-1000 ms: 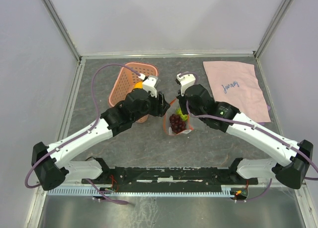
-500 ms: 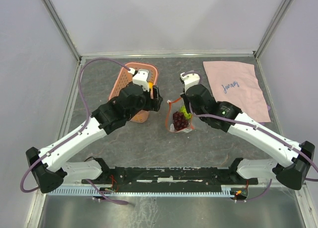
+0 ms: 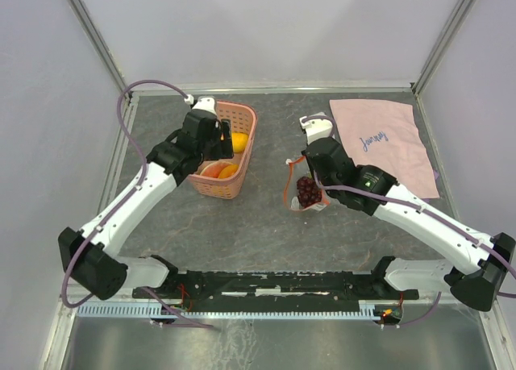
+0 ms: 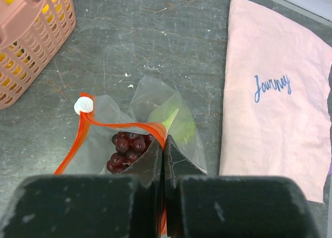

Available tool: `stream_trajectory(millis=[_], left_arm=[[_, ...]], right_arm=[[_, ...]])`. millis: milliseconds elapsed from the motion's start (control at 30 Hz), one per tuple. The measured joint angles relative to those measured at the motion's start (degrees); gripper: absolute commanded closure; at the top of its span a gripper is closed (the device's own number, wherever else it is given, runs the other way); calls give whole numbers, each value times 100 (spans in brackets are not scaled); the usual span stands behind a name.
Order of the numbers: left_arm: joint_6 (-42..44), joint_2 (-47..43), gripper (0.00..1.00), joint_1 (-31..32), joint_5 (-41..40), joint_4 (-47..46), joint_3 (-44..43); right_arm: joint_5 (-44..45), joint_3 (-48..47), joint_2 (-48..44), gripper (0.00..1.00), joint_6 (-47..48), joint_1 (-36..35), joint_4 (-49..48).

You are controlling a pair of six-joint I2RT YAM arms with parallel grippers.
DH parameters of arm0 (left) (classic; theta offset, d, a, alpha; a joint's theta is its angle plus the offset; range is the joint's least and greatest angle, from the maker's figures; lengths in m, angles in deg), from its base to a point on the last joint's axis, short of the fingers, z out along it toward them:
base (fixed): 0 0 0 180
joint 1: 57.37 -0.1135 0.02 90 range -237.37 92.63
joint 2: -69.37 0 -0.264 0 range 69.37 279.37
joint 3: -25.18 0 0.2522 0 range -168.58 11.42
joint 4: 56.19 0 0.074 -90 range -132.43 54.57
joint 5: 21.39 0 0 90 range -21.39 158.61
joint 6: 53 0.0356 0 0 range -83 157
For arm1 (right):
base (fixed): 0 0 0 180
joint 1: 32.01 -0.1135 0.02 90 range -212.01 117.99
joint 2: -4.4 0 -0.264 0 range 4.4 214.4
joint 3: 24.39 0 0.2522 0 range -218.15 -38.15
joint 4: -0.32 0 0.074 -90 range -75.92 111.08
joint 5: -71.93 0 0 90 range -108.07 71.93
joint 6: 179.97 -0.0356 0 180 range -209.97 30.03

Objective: Place the food in the zip-top bag and seal the zipper
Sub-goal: Pick up the fake fruit from the bin.

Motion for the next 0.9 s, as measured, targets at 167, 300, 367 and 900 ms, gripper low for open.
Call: stream_trajectory(millis=[167, 300, 367, 900], left_arm=[[175, 656, 21, -271, 197, 297, -367], [402, 1115, 22, -551, 341, 577, -645], [527, 1307, 22, -706, 483, 691, -688], [1115, 2719, 27, -938, 1676, 1032, -772]], right_arm=[[96, 66, -46, 99, 101, 2, -31], [103, 232, -157, 99, 136, 4, -85], [79, 299, -201, 99, 136, 4, -107], [-188, 608, -267, 99, 131, 4, -474]])
